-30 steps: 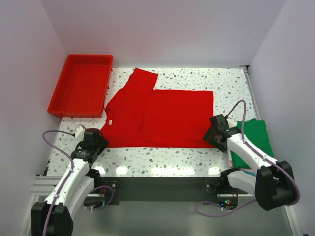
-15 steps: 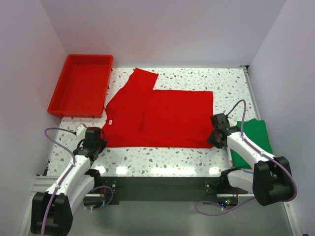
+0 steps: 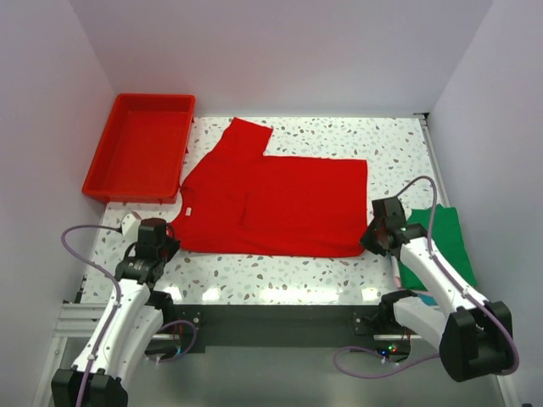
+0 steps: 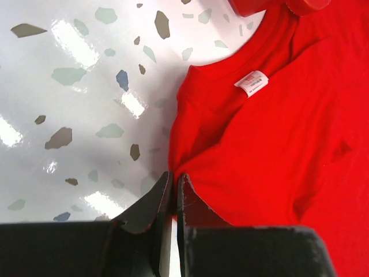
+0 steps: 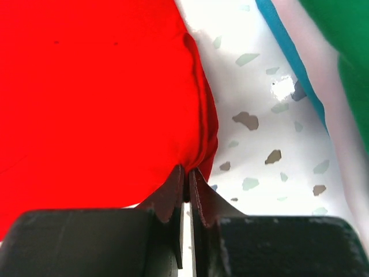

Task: Fold and stack the t-shirts
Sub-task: Fold the tshirt

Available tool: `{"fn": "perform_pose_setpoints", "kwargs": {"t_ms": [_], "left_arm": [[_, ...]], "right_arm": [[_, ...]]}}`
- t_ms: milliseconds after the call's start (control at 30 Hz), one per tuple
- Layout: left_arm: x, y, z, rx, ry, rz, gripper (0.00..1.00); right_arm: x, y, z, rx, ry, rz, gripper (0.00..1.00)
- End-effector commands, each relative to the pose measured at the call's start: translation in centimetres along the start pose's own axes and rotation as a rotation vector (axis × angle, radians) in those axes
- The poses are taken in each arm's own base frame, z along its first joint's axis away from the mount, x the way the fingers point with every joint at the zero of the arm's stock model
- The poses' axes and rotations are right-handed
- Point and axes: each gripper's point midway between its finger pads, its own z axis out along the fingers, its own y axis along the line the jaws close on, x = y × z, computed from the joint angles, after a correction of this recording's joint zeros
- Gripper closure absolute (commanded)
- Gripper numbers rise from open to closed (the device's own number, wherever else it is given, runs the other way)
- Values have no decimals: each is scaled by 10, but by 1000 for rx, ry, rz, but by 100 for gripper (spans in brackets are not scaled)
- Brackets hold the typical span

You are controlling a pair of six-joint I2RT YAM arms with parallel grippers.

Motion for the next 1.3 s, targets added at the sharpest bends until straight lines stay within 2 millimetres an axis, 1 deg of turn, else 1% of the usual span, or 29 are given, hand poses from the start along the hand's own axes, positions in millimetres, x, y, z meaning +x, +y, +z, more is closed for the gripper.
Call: {"fn": "perform_pose_setpoints", "kwargs": {"t_ms": [0, 33, 100, 300, 433, 500, 533, 567, 600, 633, 667, 700, 733, 767, 800, 833, 867, 900, 933, 967, 1000, 1033, 1067, 1100, 1133, 1167, 1200, 1233, 1267], "left_arm": [[-7, -3, -15, -5, -2, -56, 100], [-13, -9, -21, 20, -18, -69, 100], [-17, -13, -29, 41, -21, -87, 100], [-31, -19, -50, 64, -49, -115, 100], [-33, -17, -57, 61, -49, -121, 98], [-32, -18, -59, 69, -45, -126, 94], [-31, -18, -60, 73, -38, -126, 90], [-31, -19, -61, 76, -34, -123, 74], [-30, -20, -63, 82, -26, -120, 64], [-30, -19, -64, 79, -20, -113, 46], [-32, -20, -67, 84, -24, -94, 40], [-40, -26, -74, 103, -45, -84, 34], [-48, -29, -78, 114, -69, -42, 27], [-61, -39, -87, 146, -107, -27, 23], [-67, -48, -88, 173, -120, 10, 21], [-82, -71, -92, 252, -169, 57, 19], [-87, -89, -93, 311, -173, 91, 19], [-82, -114, -84, 353, -107, 135, 20], [-91, -138, -80, 402, -115, 141, 23], [-93, -155, -72, 427, -107, 183, 23], [-88, -175, -47, 415, -49, 224, 25], [-95, -190, -37, 416, -66, 263, 26], [-105, -221, -40, 457, -98, 305, 26], [-100, -236, -9, 424, -88, 362, 26], [-100, -250, 2, 413, -93, 408, 26], [-119, -280, -2, 440, -150, 465, 26], [-105, -289, 31, 404, -119, 525, 27], [-107, -298, 42, 397, -136, 580, 27], [-119, -321, 43, 419, -170, 586, 27]], "right_arm": [[0, 3, -25, -51, 8, -8, 98], [0, 2, -28, -52, 6, -8, 97], [1, -2, -36, -48, 1, -7, 97], [-1, -13, -53, -26, -20, -4, 93], [1, -14, -59, -30, -17, 3, 93], [2, -15, -59, -30, -15, 4, 90], [2, -15, -60, -28, -15, 4, 82], [2, -16, -60, -29, -12, 5, 73], [2, -15, -61, -29, -12, 4, 61], [0, -15, -62, -32, -17, -2, 30], [-1, -14, -63, -35, -23, -1, 18], [-6, -12, -66, -42, -43, 2, 10], [-13, -8, -68, -54, -66, -10, 2], [-19, -4, -68, -56, -76, -22, 1], [-30, 11, -74, -108, -98, -32, 1], [-42, 31, -77, -182, -127, -60, 1], [-51, 47, -80, -242, -142, -69, 1], [-58, 65, -75, -283, -135, -81, 1], [-65, 83, -74, -337, -137, -95, 1], [-79, 99, -73, -368, -171, -101, 2], [-87, 119, -64, -354, -148, -133, 3], [-94, 131, -62, -356, -158, -171, 5], [-110, 147, -66, -350, -195, -191, 5], [-107, 156, -53, -327, -176, -241, 6], [-110, 163, -49, -325, -184, -256, 7], [-117, 173, -48, -350, -209, -264, 8], [-119, 178, -40, -352, -207, -275, 12], [-124, 186, -39, -371, -229, -275, 13], [-130, 191, -39, -382, -243, -279, 14]]}}
